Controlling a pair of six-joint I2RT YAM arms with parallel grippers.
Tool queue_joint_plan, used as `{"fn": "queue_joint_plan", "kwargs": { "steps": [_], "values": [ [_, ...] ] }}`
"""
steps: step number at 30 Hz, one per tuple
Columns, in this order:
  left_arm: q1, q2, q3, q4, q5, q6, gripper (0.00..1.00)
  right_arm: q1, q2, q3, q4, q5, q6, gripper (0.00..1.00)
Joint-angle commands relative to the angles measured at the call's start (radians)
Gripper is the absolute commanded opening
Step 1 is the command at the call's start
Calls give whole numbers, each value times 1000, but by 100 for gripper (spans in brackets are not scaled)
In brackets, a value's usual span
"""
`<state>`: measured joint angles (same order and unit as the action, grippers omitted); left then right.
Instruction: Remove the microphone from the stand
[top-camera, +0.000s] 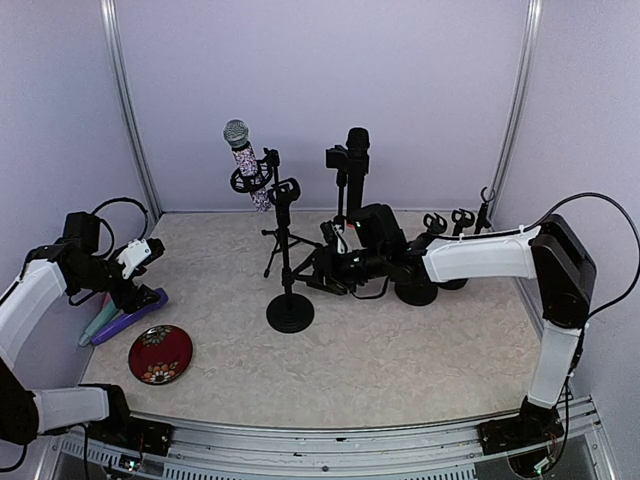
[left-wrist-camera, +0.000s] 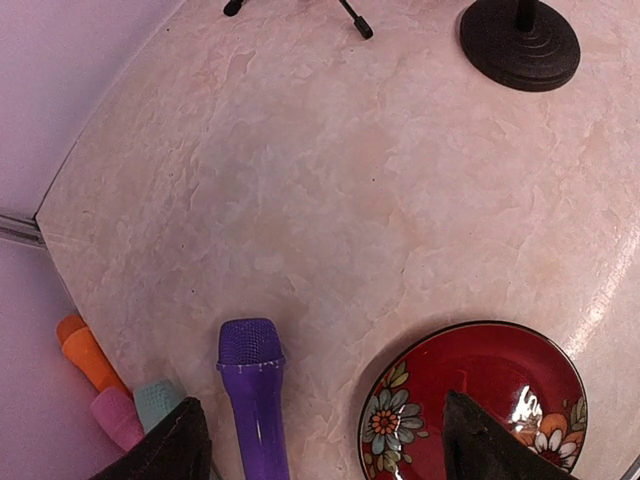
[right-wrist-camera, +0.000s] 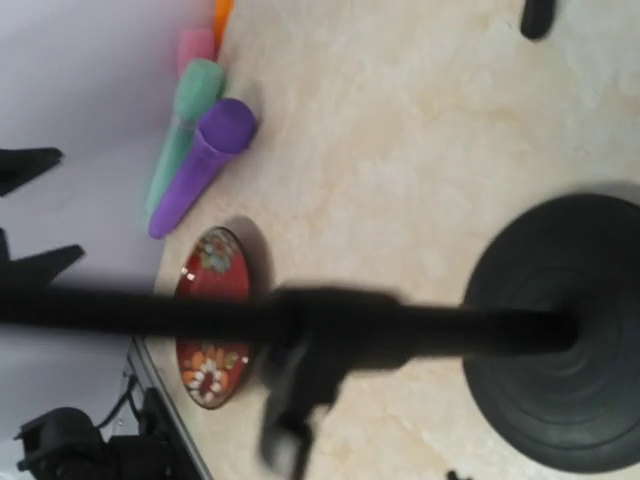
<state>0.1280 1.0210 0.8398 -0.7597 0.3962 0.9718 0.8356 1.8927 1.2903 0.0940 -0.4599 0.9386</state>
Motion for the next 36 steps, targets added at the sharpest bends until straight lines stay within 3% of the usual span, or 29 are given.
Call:
{"fn": "queue_joint_plan", "kwargs": {
  "steps": [1, 7, 16, 28, 36],
  "values": [
    [-5, -13, 5, 3, 25, -10, 77, 14, -54, -10, 42, 35, 2, 53],
    [-7, -13, -2, 6, 25, -12, 77, 58, -51, -23, 99, 66, 35, 52],
    [-7, -21, -5, 8, 25, -12, 77, 87, 3, 36, 6, 150, -19, 45],
    [-6, -26, -7, 3, 18, -4, 77, 144, 35, 67, -38, 339, -50, 29],
    [-6, -27, -15, 7, 15, -12, 77, 161, 14, 35, 9, 423, -67, 10]
  ]
}}
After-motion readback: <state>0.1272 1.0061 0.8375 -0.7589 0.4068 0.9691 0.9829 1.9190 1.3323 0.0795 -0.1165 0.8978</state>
